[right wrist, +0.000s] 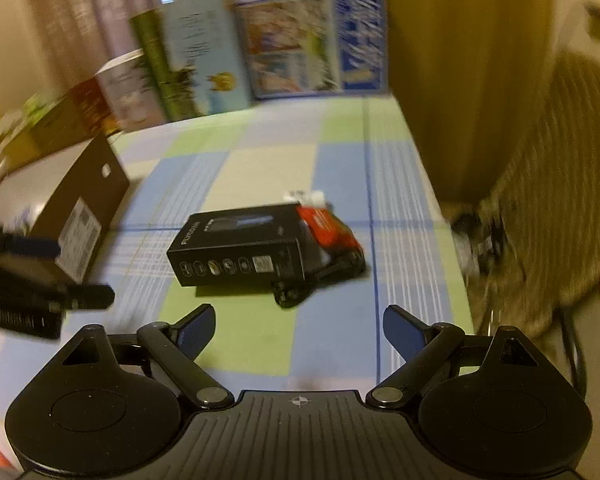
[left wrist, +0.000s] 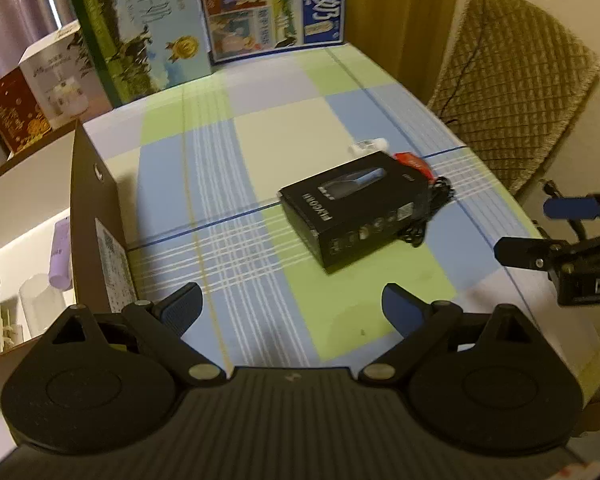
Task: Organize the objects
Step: 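Close the right gripper on the black FLYCO box and lift it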
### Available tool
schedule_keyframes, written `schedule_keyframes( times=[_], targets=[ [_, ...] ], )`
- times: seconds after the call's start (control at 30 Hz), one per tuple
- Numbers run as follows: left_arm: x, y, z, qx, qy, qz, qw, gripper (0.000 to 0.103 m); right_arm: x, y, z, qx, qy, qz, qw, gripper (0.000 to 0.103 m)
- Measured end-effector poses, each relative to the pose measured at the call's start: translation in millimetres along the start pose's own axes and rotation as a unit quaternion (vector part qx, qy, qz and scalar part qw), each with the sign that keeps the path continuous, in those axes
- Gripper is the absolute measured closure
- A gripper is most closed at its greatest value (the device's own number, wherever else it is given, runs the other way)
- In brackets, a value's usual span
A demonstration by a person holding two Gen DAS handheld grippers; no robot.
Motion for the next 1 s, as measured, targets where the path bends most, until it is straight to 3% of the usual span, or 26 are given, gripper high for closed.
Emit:
schedule_keyframes(
  times=[0.17,0.3,0.53,0.83,0.9,1.0],
  targets=[
    [21.0,-4.2,7.1,0.0,0.023,0.024,0.9995,0.008,13.8,-20.6,8.0,-0.041,0.132,-0.018,0.99,0.015],
    [38.5,-7.2,11.7,0.0,0.045,0.041,0.9982,0.008,34.5,-42.1,10.2,-0.066,0.245,-0.008,0.967,0.016],
    [61.6,-11.5,13.9,0.005,0.076,0.064,0.995,0.008,68.1,-99.2,-7.9,-0.069,0.421,-0.014,0.904,0.021],
    [77.5,-12.2,13.2,0.009,0.099,0.069,0.9927,0.009,83.3,-142.7,-23.9,-0.088,0.558,-0.06,0.823,0.047],
    [77.4,-11.0,13.5,0.008,0.099,0.069,0.9927,0.009,86.6,-138.2,-19.6,-0.108,0.562,-0.062,0.818,0.056],
    [77.8,-9.1,14.5,0.003,0.1,0.067,0.9927,0.009,89.3,-126.5,-4.5,-0.132,0.537,-0.052,0.832,0.063]
  ],
)
Point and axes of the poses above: each gripper's, at about its wrist camera, not at the fingertips, and y roughly against the way its jaws point, x to its left, z to its top, the point moved 10 cm from there along -y, roughly the way its jaws point, and after that the axes turned 6 degrees about y, right-handed, at the moved point
